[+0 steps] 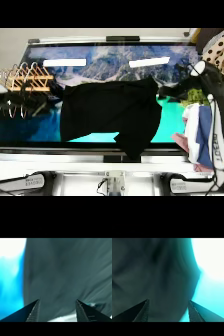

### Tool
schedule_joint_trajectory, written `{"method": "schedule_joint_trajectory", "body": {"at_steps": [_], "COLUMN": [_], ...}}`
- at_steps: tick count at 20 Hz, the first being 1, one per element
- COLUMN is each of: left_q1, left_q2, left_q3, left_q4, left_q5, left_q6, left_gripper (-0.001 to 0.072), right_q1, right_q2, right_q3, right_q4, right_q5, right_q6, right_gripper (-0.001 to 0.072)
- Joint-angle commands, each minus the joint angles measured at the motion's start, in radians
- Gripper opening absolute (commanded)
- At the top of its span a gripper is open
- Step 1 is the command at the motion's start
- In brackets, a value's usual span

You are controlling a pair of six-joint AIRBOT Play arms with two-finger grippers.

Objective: Fold the shirts.

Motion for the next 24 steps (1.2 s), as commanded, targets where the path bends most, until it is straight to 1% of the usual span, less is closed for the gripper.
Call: {"method": "schedule_joint_trajectory", "body": {"at_steps": [1, 2, 6, 13, 17, 18, 20, 22, 23, 24], "left_q1": [0.012, 0.011, 0.011, 0.009, -0.028, -0.043, -0.068, -0.069, -0.065, -0.06], "left_q2": [0.179, 0.19, 0.179, 0.163, 0.158, 0.152, 0.131, 0.126, 0.129, 0.129], "left_q3": [-0.323, -0.372, -0.455, -0.469, -0.484, -0.488, -0.491, -0.489, -0.486, -0.476], "left_q4": [0.028, 0.019, -0.027, -0.024, -0.027, -0.027, -0.032, -0.066, -0.09, -0.118], "left_q5": [0.111, 0.124, 0.148, 0.168, 0.207, 0.213, 0.223, 0.245, 0.256, 0.254], "left_q6": [0.061, 0.076, 0.144, 0.15, 0.148, 0.148, 0.145, 0.149, 0.15, 0.169], "left_gripper": [0.0409, 0.0384, 0.0384, 0.0384, 0.0359, 0.0293, 0.0281, 0.0096, 0.003, 0.003], "right_q1": [-0.003, -0.003, -0.003, -0.003, -0.003, -0.003, -0.003, -0.003, -0.003, -0.003], "right_q2": [0.129, 0.15, 0.163, 0.163, 0.163, 0.163, 0.163, 0.163, 0.163, 0.163], "right_q3": [-0.158, -0.182, -0.198, -0.198, -0.198, -0.198, -0.198, -0.198, -0.198, -0.198], "right_q4": [-0.017, 0.001, 0.058, 0.071, 0.071, 0.071, 0.071, 0.071, 0.071, 0.071], "right_q5": [0.033, 0.019, 0.01, 0.0, 0.0, 0.001, 0.001, 0.002, 0.002, 0.002], "right_q6": [-0.013, -0.004, 0.0, 0.001, 0.002, 0.002, 0.002, 0.003, 0.004, 0.004], "right_gripper": [0.0592, 0.0592, 0.0592, 0.0592, 0.0592, 0.0592, 0.0592, 0.0592, 0.0592, 0.0592]}}
